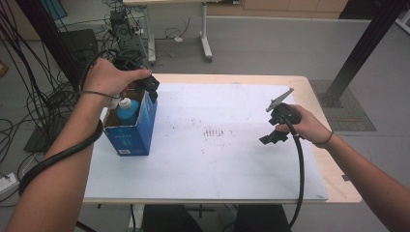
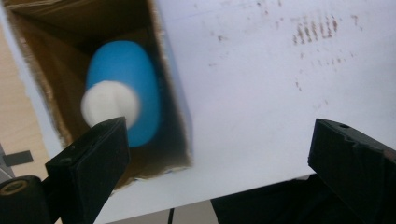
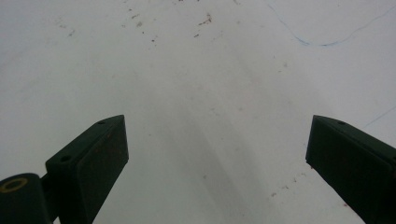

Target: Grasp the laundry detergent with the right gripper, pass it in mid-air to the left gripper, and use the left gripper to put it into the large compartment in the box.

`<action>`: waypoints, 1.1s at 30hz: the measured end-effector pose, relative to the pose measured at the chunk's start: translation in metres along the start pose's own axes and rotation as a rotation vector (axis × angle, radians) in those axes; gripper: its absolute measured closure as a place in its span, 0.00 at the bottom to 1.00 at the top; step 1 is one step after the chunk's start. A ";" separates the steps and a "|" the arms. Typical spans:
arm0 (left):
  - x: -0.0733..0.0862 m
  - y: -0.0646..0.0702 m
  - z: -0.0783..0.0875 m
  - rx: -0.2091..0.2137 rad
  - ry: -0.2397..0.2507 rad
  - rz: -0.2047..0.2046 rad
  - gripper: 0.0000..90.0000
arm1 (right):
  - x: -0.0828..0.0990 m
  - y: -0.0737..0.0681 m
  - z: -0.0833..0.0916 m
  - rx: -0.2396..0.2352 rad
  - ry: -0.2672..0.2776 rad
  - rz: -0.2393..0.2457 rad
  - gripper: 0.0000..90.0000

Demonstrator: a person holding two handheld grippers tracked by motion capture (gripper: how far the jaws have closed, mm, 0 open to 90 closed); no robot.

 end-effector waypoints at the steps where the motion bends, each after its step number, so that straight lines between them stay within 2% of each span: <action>1: 0.000 0.004 0.001 0.000 0.000 -0.013 0.06 | 0.000 0.000 0.000 0.000 0.001 -0.001 0.06; 10: 0.001 0.046 -0.004 0.015 -0.019 -0.112 0.06 | 0.002 0.001 0.001 0.000 0.000 -0.004 0.06; 18: 0.003 0.077 -0.023 0.034 -0.044 -0.175 0.06 | 0.003 0.005 0.006 0.023 -0.009 -0.012 0.06; 25: 0.006 0.098 -0.047 0.054 -0.069 -0.207 0.06 | 0.003 0.008 0.009 0.045 -0.008 -0.027 0.06; 33: 0.010 0.115 -0.080 0.083 -0.079 -0.225 0.06 | 0.004 0.003 0.006 0.045 -0.021 -0.037 0.06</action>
Point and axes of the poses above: each handheld gripper's, and its own axes: z roughly backward along the jaws, x roughly out of its underside, y roughly to its right, the point moved 6 cm from there along -z, roughly forward along the jaws, and after that the axes turned 7 degrees about -x, right-handed, at the moved point
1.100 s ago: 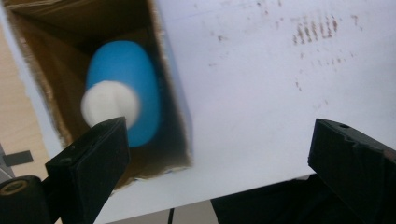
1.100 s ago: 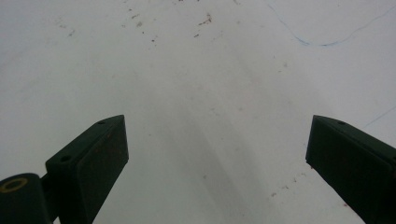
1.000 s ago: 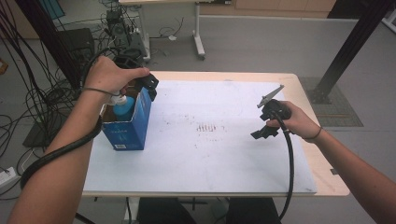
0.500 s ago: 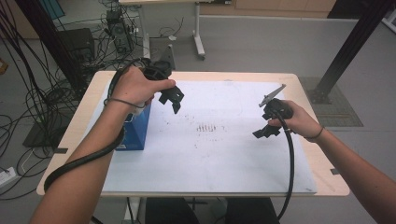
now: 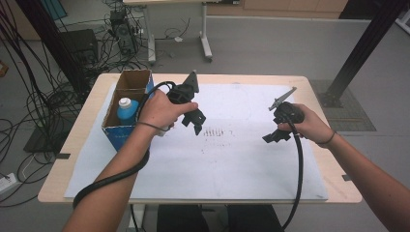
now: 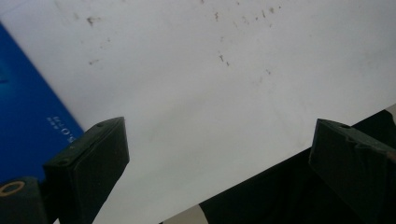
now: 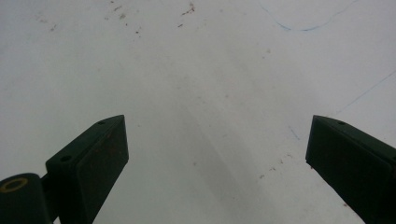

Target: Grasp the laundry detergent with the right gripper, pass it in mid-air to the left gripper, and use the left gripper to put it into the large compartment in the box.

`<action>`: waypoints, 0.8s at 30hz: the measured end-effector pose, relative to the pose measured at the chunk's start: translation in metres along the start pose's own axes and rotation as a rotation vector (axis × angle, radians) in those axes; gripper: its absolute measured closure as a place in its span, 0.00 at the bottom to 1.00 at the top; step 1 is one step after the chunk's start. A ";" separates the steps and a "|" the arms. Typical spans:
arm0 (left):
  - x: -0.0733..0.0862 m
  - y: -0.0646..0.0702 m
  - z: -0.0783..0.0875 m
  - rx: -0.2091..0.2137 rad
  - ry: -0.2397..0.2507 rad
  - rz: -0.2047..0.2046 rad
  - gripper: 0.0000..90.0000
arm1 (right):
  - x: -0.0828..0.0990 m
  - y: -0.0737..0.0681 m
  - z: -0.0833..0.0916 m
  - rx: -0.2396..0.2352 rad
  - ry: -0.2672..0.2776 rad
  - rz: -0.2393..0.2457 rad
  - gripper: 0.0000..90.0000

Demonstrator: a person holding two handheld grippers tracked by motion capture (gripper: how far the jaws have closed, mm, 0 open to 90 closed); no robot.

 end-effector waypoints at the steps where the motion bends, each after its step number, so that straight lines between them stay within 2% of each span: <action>1: 0.000 0.002 -0.005 0.007 -0.003 -0.001 0.06 | 0.000 -0.002 0.000 -0.001 -0.001 -0.002 0.06; 7: -0.002 0.009 -0.014 -0.007 -0.011 -0.007 0.06 | 0.001 -0.004 0.001 0.001 0.004 0.005 0.06; 24: -0.005 0.016 -0.015 -0.001 0.000 -0.016 0.06 | 0.001 -0.004 0.002 -0.007 0.016 0.006 0.06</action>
Point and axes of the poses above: each handheld gripper's, and its own axes: z roughly backward along the jaws, x roughly out of its underside, y roughly to its right, the point moved 6 cm from there along -z, roughly forward along the jaws, and after that the axes turned 7 degrees about -x, right-handed, at the moved point
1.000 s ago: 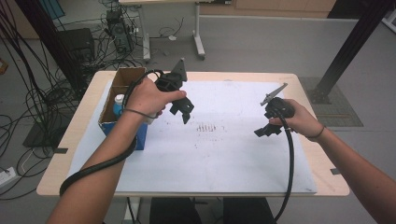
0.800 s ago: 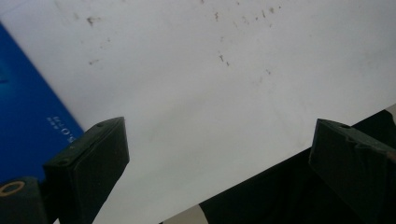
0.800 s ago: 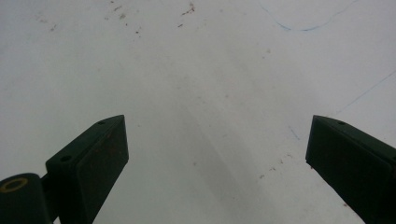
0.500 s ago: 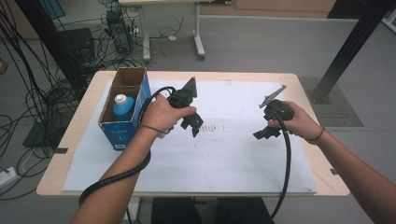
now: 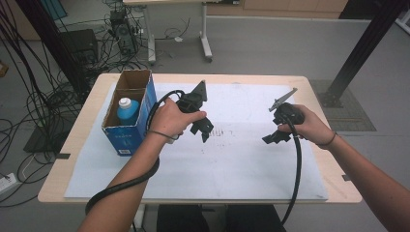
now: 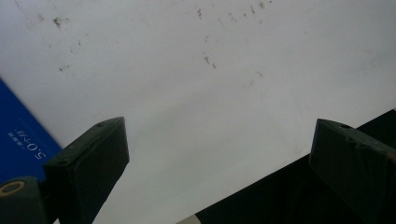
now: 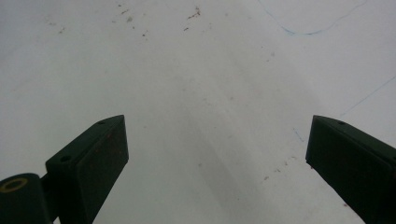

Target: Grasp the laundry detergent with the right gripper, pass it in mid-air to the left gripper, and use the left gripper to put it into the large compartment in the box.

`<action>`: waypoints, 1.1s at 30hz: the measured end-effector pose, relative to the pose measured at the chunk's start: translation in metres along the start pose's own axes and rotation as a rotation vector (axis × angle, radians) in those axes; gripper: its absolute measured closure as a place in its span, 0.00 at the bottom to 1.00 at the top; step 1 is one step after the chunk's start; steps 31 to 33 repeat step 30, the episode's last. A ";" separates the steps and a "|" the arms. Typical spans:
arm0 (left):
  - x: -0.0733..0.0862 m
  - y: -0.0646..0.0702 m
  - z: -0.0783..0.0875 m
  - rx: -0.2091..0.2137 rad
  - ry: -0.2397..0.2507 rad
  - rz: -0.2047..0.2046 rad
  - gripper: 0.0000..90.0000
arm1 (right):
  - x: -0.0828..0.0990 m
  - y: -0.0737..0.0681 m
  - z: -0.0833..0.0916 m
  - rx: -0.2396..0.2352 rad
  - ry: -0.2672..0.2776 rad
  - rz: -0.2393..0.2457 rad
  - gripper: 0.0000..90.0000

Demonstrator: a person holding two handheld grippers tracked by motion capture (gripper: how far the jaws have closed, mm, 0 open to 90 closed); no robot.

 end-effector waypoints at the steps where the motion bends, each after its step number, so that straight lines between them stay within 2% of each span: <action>1: 0.000 0.000 0.000 0.003 0.004 0.001 0.06 | 0.000 0.000 0.000 -0.001 -0.002 0.000 0.06; 15: 0.003 -0.004 0.000 0.004 0.003 0.019 0.06 | -0.001 -0.001 -0.001 -0.004 -0.006 0.011 0.06; 33: 0.009 -0.001 0.003 0.011 0.012 0.004 0.06 | -0.003 -0.007 0.006 0.015 0.016 0.006 0.06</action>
Point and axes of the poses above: each handheld gripper's, and its own axes: z roughly backward along the jaws, x roughly out of its underside, y roughly to its right, the point moved 6 cm from there along -z, roughly forward along the jaws, and after that the axes turned 7 degrees about -x, right-handed, at the moved point
